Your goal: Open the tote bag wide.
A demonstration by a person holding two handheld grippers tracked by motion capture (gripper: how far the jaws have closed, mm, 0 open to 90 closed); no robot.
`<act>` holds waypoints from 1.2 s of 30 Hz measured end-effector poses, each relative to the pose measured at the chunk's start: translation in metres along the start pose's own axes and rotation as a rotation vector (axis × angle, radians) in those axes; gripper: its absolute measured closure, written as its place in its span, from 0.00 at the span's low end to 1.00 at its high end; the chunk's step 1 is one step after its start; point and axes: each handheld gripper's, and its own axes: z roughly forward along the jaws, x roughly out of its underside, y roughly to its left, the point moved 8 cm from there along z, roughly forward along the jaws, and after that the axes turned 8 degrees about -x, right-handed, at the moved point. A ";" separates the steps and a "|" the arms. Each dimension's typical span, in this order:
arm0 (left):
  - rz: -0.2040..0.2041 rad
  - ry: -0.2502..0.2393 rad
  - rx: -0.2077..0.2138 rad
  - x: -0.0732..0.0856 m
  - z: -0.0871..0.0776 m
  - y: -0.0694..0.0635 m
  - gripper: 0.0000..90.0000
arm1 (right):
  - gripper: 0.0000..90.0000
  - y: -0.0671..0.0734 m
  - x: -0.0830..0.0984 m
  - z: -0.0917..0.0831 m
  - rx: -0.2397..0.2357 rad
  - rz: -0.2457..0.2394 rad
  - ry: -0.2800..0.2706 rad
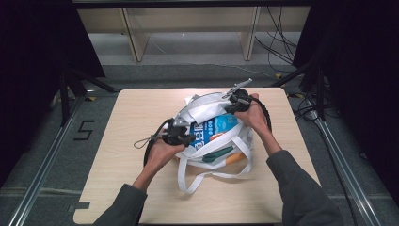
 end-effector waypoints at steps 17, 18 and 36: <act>-0.193 0.132 -0.172 0.005 0.060 0.087 0.99 | 1.00 0.044 0.114 -0.041 -0.198 -0.080 0.203; -0.227 0.122 -0.154 0.008 0.061 0.090 0.99 | 1.00 0.044 0.117 -0.041 -0.208 -0.066 0.176; -0.185 0.067 -0.153 0.008 0.009 0.102 0.99 | 1.00 -0.023 0.038 -0.049 0.016 -0.035 -0.060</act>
